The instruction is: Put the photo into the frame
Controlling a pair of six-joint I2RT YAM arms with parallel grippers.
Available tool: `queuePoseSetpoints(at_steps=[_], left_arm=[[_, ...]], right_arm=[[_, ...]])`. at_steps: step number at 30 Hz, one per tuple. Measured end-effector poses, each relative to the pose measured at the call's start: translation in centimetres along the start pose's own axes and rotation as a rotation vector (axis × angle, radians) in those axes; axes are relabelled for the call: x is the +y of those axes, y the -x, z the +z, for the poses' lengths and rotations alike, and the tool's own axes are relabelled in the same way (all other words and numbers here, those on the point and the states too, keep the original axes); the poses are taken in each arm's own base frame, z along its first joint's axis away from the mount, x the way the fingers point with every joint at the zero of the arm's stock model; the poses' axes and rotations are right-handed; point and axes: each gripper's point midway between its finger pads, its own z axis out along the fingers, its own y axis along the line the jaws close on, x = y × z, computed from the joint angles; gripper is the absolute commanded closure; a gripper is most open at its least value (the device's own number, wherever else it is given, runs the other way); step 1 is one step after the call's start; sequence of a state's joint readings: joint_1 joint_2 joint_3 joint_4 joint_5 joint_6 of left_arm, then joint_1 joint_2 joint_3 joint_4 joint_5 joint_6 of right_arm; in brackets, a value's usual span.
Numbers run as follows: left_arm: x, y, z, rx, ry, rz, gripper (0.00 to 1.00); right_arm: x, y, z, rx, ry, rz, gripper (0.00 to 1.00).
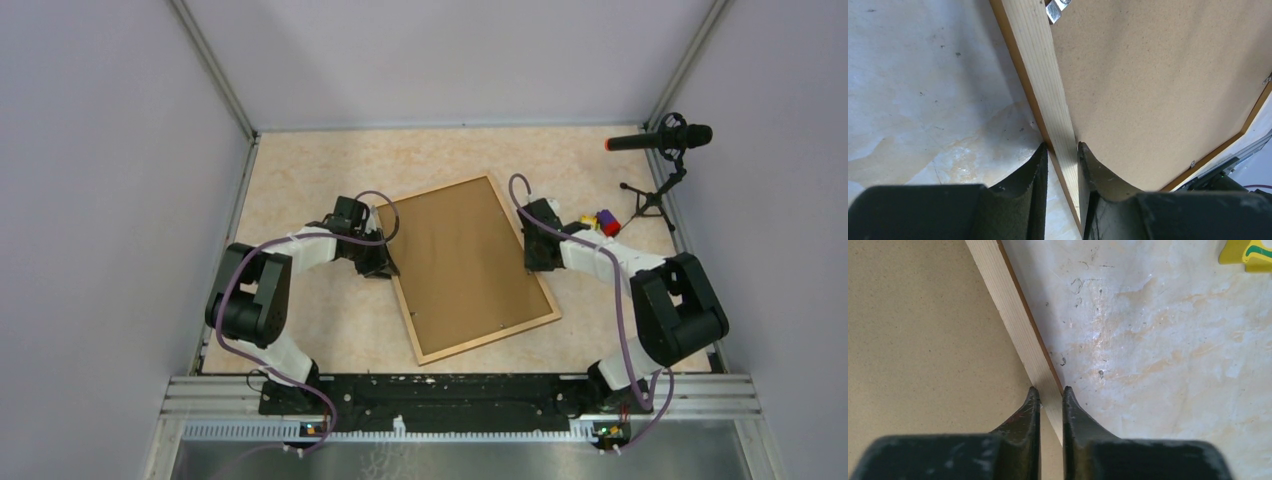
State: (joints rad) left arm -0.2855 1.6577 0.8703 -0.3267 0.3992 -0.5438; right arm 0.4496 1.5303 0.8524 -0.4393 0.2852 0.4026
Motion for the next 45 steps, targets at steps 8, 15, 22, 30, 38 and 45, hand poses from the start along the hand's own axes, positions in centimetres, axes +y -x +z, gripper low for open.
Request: queuePoseSetpoints(at_steps=[8, 15, 22, 30, 38, 45], left_arm=[[0.0, 0.1, -0.1, -0.002, -0.001, 0.000, 0.48], [1.1, 2.2, -2.7, -0.131, 0.085, 0.029, 0.20], [5.0, 6.0, -8.1, -0.346, 0.237, -0.070, 0.12], [8.7, 7.8, -11.3, -0.468, 0.351, -0.194, 0.11], [9.4, 7.6, -11.7, -0.470, 0.321, -0.251, 0.14], [9.7, 7.6, -12.4, -0.482, 0.274, -0.288, 0.15]], right_arm=[[-0.1, -0.8, -0.8, 0.039, 0.000, -0.022, 0.22], [3.4, 2.8, -5.2, -0.036, -0.022, -0.122, 0.23], [17.3, -0.7, -7.8, 0.073, 0.345, -0.019, 0.30], [28.7, -7.4, -9.5, 0.320, 0.409, 0.045, 0.39], [29.9, -9.8, -10.1, 0.369, 0.306, 0.010, 0.42], [29.6, -11.7, -9.7, 0.393, 0.226, -0.066, 0.49]])
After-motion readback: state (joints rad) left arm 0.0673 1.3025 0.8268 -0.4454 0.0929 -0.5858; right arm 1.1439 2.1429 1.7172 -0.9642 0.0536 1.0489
